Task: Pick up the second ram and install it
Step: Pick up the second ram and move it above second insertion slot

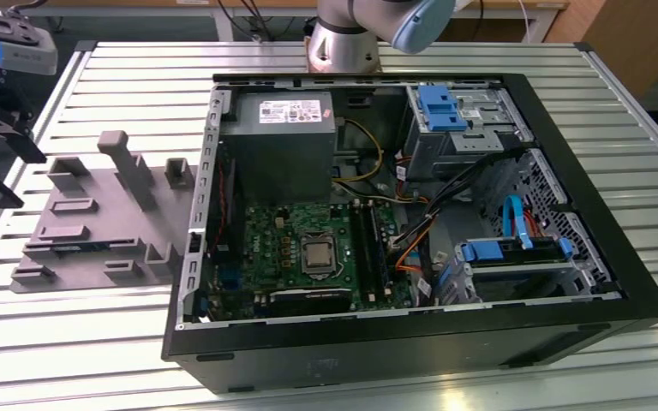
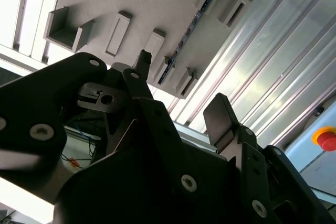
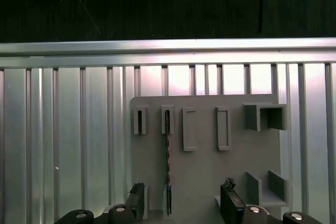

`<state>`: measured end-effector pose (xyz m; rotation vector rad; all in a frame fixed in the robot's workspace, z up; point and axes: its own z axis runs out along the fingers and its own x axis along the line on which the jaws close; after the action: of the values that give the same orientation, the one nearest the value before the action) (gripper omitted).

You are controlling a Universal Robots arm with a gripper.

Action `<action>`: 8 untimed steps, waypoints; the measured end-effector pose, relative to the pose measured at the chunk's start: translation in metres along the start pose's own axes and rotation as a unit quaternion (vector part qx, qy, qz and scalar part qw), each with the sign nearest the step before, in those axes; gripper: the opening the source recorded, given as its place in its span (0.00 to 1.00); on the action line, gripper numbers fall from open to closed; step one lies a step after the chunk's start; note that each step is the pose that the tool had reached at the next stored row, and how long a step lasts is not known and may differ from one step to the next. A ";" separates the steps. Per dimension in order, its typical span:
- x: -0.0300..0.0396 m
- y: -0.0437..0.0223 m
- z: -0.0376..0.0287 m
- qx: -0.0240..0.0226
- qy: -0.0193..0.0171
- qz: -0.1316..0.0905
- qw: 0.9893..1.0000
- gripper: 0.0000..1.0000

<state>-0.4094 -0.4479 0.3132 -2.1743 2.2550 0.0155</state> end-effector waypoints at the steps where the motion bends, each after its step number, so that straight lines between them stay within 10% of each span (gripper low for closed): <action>1: 0.0000 0.0000 0.0004 0.000 0.000 0.000 1.000 0.67; 8: 0.0001 0.0000 0.0072 0.000 0.000 0.000 1.000 0.67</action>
<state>-0.4094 -0.4479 0.3060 -2.1743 2.2550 0.0155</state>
